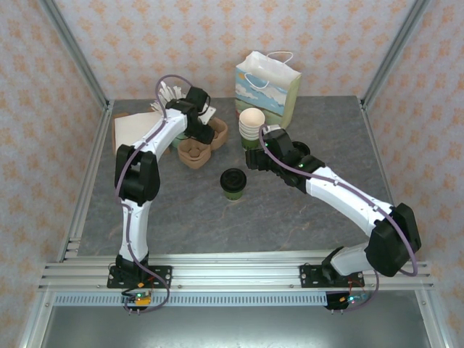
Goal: Pack the takeout coffee
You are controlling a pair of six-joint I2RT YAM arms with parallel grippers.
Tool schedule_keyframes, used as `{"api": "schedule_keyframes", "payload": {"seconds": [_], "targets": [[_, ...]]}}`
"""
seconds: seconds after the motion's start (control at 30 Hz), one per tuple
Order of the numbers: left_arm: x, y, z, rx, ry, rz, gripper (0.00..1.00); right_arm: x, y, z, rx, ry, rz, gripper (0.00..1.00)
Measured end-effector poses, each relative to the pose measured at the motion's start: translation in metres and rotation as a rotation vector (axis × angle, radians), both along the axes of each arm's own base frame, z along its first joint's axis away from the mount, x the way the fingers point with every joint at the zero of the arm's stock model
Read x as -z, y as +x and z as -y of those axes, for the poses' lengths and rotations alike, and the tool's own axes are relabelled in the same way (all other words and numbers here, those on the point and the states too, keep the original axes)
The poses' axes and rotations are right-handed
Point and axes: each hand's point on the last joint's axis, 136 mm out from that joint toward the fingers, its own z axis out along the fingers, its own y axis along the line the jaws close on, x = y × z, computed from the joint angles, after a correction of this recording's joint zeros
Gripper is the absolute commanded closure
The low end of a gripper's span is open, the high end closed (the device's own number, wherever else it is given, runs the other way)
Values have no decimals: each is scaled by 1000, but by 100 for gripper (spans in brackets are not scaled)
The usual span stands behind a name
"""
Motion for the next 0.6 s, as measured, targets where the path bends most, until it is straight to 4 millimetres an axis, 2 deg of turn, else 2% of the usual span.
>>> {"api": "schedule_keyframes", "payload": {"seconds": [0.23,0.6], "targets": [[1,1,0,0,1,-5,53,1,0,0,0,-1,-2,18],[0,1,1,2,0,-11,63,3,0,-1,0,-1,-9,19]]}}
